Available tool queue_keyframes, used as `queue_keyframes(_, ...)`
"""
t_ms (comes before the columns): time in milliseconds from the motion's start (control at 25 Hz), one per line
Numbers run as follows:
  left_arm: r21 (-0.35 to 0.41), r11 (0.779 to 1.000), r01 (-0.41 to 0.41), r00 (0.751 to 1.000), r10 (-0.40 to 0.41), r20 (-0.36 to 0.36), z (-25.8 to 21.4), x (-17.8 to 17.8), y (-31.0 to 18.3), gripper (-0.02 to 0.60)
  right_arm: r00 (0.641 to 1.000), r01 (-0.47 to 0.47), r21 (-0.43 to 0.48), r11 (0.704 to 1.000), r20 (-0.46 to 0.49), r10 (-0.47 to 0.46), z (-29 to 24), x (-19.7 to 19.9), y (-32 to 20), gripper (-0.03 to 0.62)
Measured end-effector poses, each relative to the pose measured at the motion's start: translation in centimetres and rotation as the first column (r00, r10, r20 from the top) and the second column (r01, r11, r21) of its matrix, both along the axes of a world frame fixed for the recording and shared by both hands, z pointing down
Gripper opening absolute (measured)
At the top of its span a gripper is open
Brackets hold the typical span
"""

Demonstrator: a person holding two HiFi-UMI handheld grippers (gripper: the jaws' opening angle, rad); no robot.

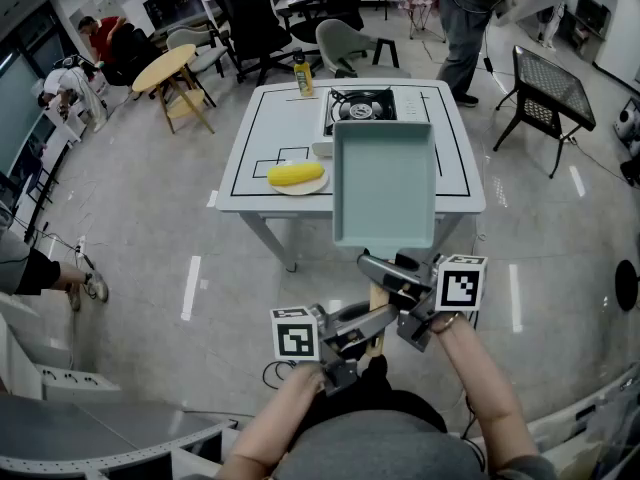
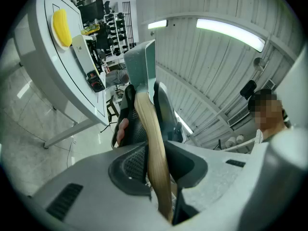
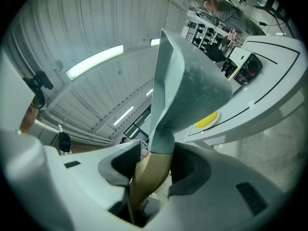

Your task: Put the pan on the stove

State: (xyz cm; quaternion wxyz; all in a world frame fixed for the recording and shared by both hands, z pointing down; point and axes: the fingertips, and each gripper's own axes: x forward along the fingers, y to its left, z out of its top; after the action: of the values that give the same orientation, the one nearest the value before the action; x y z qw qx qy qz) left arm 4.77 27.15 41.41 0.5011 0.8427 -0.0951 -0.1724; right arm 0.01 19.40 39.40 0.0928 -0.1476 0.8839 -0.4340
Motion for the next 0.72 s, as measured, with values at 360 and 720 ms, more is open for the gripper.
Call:
queue_keyframes(360, -0.008, 1.000, -0.005, 1.000, 0.005, 0.005, 0.2, 0.3, -0.2, 0.086, 1.000, -0.004, -0.011, 1.000, -0.004, 0.004, 0.3, 0.4, -0.3, 0.178)
queue_keyframes(720, -0.051, 0.998, 0.028, 1.000, -0.028, 0.008, 0.7, 1.3, -2.3, 0.086, 0.999, 0.036, -0.037, 0.999, 0.027, -0.035, 0.9, 1.0, -2.2, 0.176)
